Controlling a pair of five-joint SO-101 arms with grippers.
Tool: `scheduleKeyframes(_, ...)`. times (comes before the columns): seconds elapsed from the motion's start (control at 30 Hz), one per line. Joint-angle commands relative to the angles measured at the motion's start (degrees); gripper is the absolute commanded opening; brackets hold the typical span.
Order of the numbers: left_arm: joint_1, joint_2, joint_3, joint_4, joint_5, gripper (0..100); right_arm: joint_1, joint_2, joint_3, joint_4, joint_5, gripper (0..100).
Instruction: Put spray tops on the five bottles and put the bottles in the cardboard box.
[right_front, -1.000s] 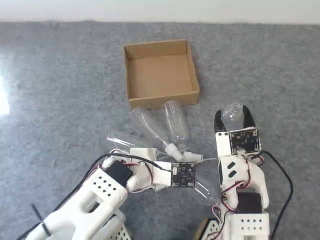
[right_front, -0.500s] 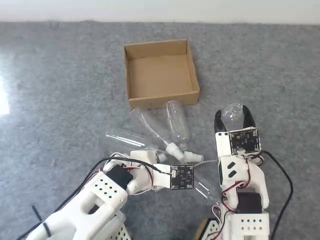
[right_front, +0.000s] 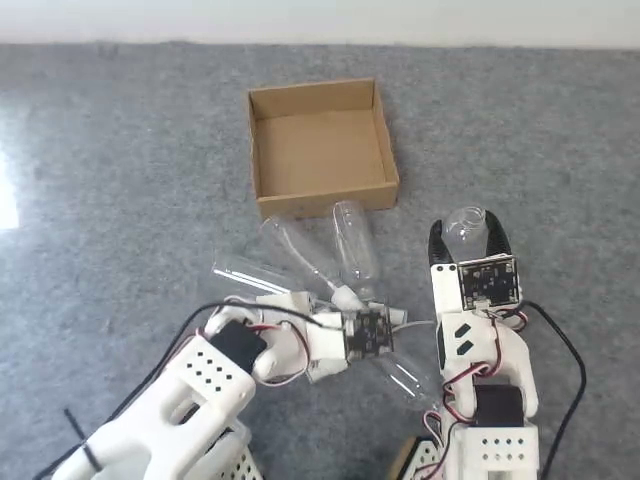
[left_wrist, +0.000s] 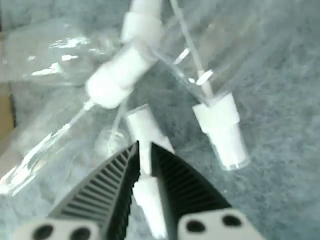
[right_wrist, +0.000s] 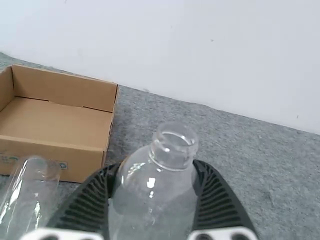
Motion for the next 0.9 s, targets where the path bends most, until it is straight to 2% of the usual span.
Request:
scheduleKeyframes(0.0,-0.18,0.26,-10.95,10.73,7.47,9,0.31,-0.75,1.23,-1.01,0.70,0.9)
scheduleKeyframes(0.3,-0.09,0.44,-13.05,16.70,10.73,9,0.22,-0.75,1.23,-1.01,0.70,0.9)
scheduleKeyframes(0.63,-0.09,0.70,-13.14,16.97,11.16,9,0.22,-0.75,1.23,-0.92,0.70,0.9)
scheduleKeyframes(0.73,-0.09,4.57,-14.11,16.62,11.16,9,0.22,-0.75,1.23,-0.92,0.70,0.9)
scheduleKeyframes(0.87,-0.18,16.00,-19.03,16.62,13.36,9,0.22,-0.75,1.23,-0.92,0.70,0.9)
